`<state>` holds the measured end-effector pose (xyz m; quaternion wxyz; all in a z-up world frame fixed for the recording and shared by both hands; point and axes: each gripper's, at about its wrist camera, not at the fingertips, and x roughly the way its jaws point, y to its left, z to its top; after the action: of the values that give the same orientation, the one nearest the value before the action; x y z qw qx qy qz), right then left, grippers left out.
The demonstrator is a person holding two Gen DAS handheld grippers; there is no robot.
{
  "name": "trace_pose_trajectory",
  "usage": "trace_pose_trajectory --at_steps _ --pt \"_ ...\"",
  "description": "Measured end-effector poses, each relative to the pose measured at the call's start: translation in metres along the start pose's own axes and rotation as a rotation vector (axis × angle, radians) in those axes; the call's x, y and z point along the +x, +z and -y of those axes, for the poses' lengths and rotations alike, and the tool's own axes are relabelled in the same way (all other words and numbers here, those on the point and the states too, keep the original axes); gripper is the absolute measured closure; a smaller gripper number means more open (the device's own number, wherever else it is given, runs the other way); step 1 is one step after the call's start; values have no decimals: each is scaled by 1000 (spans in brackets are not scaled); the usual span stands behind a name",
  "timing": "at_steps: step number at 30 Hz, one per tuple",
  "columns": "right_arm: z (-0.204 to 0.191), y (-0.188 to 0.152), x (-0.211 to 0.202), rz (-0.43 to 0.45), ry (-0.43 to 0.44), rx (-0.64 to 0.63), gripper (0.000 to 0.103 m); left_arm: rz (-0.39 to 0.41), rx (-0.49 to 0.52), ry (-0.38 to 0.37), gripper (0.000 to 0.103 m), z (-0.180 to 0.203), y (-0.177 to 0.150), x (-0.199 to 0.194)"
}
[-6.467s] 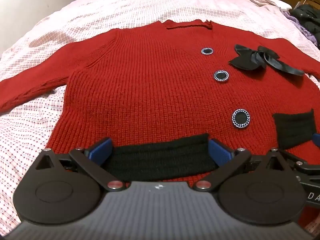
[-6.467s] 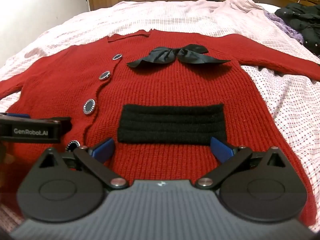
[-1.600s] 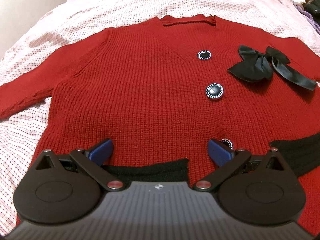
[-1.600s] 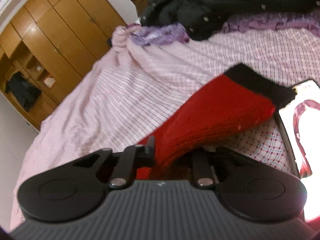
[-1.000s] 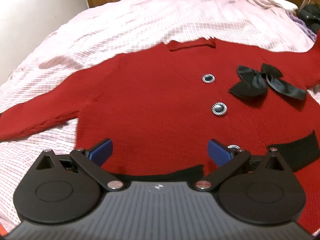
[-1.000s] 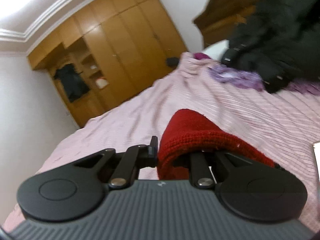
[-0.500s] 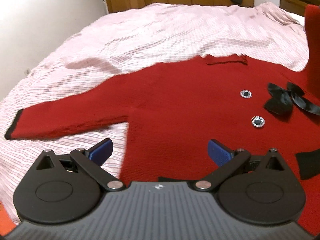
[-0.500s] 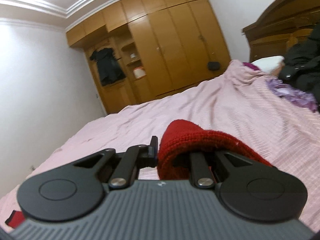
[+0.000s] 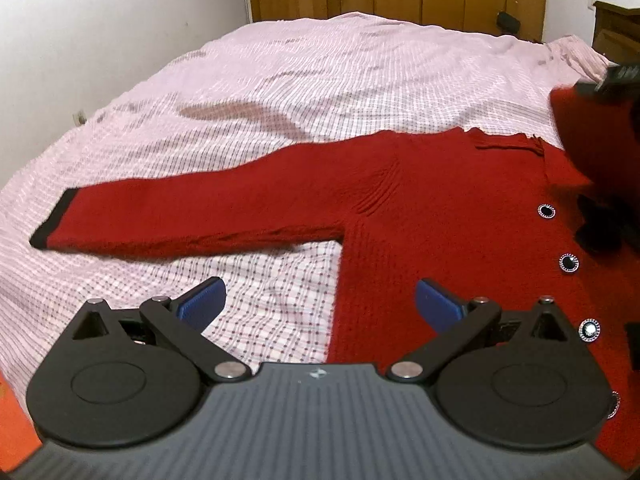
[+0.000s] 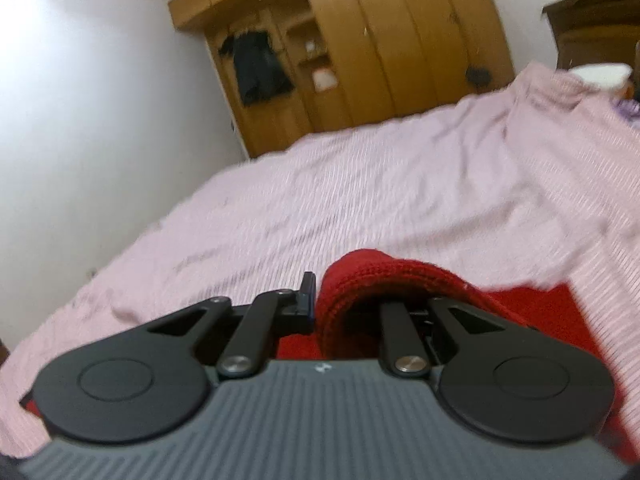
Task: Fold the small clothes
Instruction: 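Carry the sleeve across the cardigan body with the right gripper and release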
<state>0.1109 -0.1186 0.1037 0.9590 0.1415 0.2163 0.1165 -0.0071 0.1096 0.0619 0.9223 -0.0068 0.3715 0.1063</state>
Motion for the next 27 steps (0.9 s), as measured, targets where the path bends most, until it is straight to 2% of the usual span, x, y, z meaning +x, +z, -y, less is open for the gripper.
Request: trace_pose_trajectory --at_steps 7,13,15,17,19,22,27 --pt "-22 -45 34 -137 -12 -27 88 -24 -24 -18 0 -6 -6 12" --pt "-26 -61 51 -249 -16 -3 85 -24 -35 -24 0 -9 -7 13" --pt "-23 -68 54 -260 -13 14 84 -24 -34 -24 0 -9 -6 13" --pt "-20 -67 52 -266 11 40 73 -20 -34 -25 0 -9 -6 11" --pt "-19 -65 48 -281 45 77 48 -15 -31 -27 0 -8 -6 8" --pt "-21 -62 34 -303 81 111 26 -4 -23 -29 0 -5 -3 4" --pt "-27 -67 0 -329 85 64 24 21 -4 -33 0 1 2 -4"
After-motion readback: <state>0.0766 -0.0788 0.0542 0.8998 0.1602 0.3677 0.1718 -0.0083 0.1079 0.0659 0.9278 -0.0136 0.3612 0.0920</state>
